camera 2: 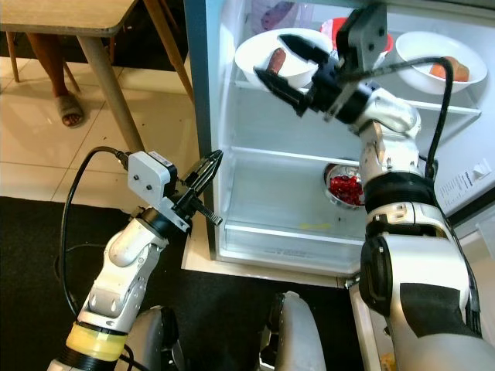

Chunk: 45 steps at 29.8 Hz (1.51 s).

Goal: Restocking fridge

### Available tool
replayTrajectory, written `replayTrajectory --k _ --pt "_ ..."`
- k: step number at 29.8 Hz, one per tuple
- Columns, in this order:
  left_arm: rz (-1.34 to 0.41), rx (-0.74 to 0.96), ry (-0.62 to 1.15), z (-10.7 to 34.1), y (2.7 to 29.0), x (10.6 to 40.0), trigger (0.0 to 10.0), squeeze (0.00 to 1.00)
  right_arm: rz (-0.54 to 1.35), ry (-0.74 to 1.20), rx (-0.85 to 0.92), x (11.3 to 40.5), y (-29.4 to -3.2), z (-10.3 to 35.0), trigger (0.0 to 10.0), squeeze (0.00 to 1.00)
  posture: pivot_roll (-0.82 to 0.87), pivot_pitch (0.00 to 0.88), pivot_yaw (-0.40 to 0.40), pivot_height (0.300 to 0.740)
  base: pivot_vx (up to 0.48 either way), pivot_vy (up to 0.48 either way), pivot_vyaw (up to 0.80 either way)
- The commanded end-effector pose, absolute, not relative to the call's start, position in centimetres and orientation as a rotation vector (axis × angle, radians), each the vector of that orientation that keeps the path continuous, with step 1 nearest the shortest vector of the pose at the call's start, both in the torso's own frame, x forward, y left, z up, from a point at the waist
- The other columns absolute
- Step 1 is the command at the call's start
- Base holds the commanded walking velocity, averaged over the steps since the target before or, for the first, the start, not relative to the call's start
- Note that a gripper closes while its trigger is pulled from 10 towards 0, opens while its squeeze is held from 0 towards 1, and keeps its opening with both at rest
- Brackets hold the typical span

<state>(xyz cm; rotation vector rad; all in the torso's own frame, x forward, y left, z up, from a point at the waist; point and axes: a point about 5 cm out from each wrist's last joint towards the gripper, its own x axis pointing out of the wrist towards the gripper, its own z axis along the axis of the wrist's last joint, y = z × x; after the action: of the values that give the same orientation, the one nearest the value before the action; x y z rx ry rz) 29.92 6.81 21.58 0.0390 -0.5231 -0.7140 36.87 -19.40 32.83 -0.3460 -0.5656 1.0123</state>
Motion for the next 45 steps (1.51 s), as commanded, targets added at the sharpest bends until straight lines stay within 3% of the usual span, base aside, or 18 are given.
replayTrajectory --k 1,2,3,8,15,16,27,37,45 --pt "-0.733 0.039 -0.522 21.3 6.6 29.8 10.0 0.0 1.065 -0.551 -0.367 36.3 -19.7 32.7 9.5 0.0 -0.03 0.234 -0.008 0.592 0.0 0.0 0.0" --pt "-0.733 0.039 -0.522 21.3 6.6 29.8 10.0 0.0 1.065 -0.551 -0.367 36.3 -19.7 32.7 9.5 0.0 -0.03 0.234 -0.008 0.592 0.0 0.0 0.0" --pt "-0.734 0.039 -0.522 21.3 6.6 29.8 10.0 0.0 1.056 -0.546 -0.366 36.3 -19.9 32.6 0.0 0.0 -0.03 0.234 -0.008 0.592 0.0 0.0 0.0" --pt "-0.737 0.036 -0.523 21.3 6.5 29.8 10.0 0.0 1.038 -0.481 -0.395 36.3 -20.1 31.5 0.0 0.0 -0.04 0.233 -0.006 0.592 0.0 0.0 0.0" --pt "-0.742 0.032 -0.525 21.3 6.4 29.9 10.0 0.0 0.876 -0.326 -0.496 38.0 -19.1 29.0 0.0 0.0 -0.04 0.235 -0.003 0.592 0.0 0.0 0.0" --pt "-0.742 0.031 -0.526 21.3 6.4 29.8 10.0 0.0 0.813 -0.297 -0.498 38.5 -18.8 28.5 10.0 0.0 -0.04 0.235 -0.003 0.592 0.0 0.0 0.0" --pt "-0.74 0.029 -0.529 21.4 6.4 29.5 10.0 0.0 0.448 -0.289 -0.484 40.9 -18.2 30.1 10.0 0.0 -0.03 0.262 -0.012 0.592 0.0 0.0 0.0" --pt "-0.738 0.027 -0.525 21.3 6.4 29.4 10.0 0.0 0.432 -0.344 -0.383 41.2 -17.3 31.5 10.0 0.0 -0.03 0.278 -0.02 0.592 0.0 0.0 0.0" --pt "-0.737 0.028 -0.524 21.3 6.4 29.4 10.0 0.0 0.393 -0.297 -0.446 41.7 -16.7 31.0 10.0 0.0 -0.03 0.276 -0.02 0.592 0.0 0.0 0.0"
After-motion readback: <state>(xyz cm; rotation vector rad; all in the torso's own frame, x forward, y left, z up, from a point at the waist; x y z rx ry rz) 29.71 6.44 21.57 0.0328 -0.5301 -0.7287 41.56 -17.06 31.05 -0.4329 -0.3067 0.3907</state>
